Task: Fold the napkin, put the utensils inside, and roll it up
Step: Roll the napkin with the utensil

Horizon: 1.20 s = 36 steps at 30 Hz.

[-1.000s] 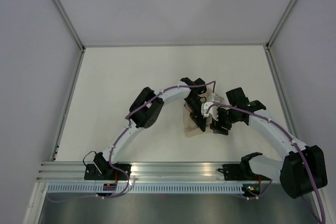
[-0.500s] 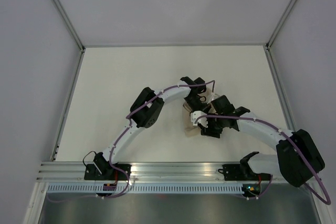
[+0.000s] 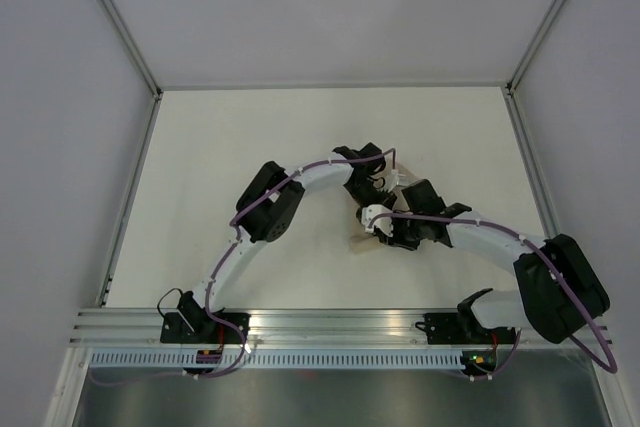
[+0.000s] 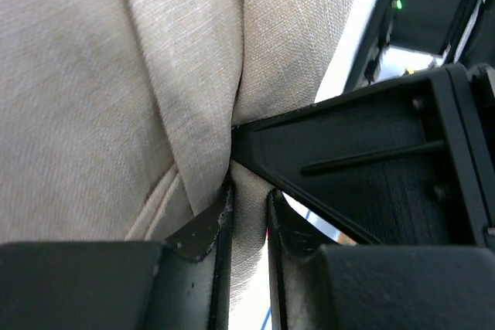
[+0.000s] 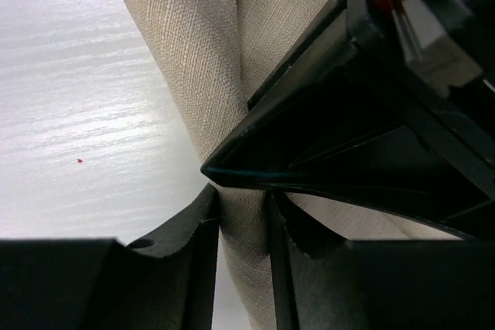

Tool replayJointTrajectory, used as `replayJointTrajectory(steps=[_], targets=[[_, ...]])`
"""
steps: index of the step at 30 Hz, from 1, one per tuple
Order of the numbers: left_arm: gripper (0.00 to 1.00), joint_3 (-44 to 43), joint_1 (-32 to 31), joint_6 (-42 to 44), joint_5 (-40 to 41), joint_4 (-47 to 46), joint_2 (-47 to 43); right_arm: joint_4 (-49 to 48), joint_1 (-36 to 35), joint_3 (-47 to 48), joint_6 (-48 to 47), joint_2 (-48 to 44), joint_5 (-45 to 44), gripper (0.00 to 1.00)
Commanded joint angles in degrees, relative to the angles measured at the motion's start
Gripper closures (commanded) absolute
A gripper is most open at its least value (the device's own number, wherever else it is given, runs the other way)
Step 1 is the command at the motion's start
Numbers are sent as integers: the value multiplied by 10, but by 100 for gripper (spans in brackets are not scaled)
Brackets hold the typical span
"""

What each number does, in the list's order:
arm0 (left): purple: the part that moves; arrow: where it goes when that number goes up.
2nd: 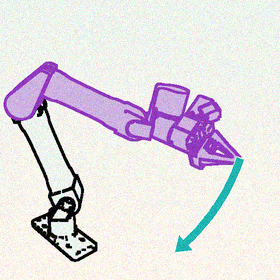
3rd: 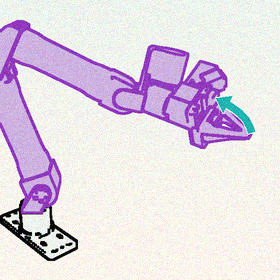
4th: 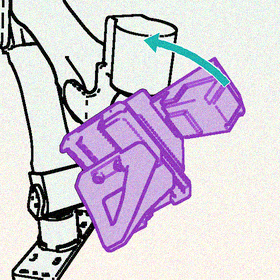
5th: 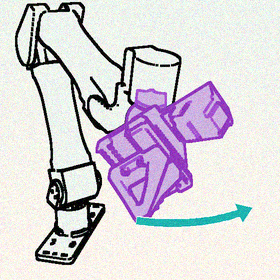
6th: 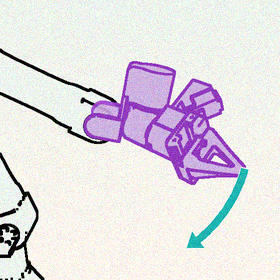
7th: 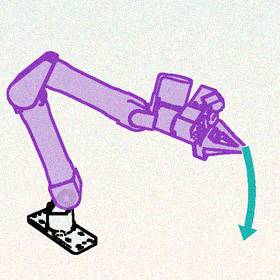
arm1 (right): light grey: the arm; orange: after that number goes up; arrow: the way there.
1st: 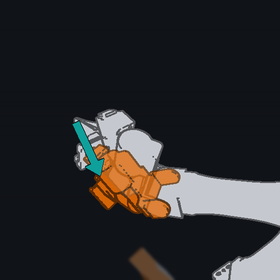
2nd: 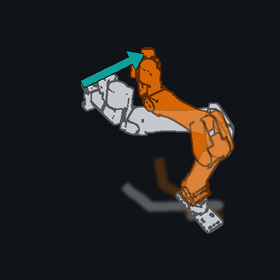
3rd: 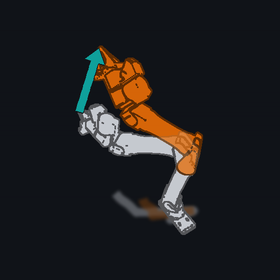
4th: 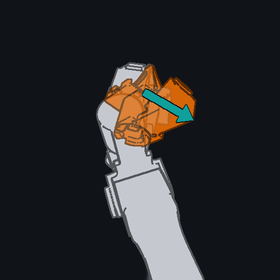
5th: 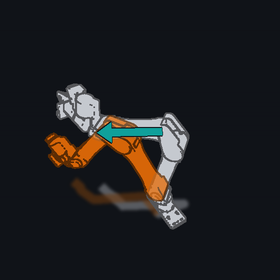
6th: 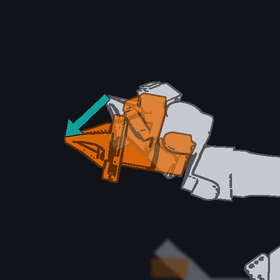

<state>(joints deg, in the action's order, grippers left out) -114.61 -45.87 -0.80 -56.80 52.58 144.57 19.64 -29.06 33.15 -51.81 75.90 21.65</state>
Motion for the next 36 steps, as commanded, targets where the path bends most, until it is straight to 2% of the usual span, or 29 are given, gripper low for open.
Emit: replayJointTrajectory(steps=[1, 8, 14, 23, 27, 30, 31, 34, 36], targets=[[77, 55, 19, -117, 109, -150, -64, -10, 18, 3, 8, 30, 52, 84], [77, 178, 47, -201, 120, -316, -193, 78, 94, 83, -44, 87, 136, 85], [77, 279, 55, -225, 205, -418, -287, 198, 129, 176, -100, 198, 181, 86], [79, 326, 60, -209, 231, -429, -301, 269, 135, 242, -127, 268, 187, 87], [80, 380, 59, -203, 299, -484, -345, 308, 138, 263, -140, 288, 193, 87], [80, 455, 61, -215, 363, -568, -394, 344, 148, 285, -153, 311, 207, 87], [79, 475, 61, -220, 367, -619, -407, 355, 154, 298, -163, 318, 211, 87], [80, 539, 61, -221, 388, -693, -442, 382, 164, 320, -174, 344, 220, 87], [81, 584, 54, -192, 414, -730, -471, 398, 167, 331, -179, 359, 225, 87]])
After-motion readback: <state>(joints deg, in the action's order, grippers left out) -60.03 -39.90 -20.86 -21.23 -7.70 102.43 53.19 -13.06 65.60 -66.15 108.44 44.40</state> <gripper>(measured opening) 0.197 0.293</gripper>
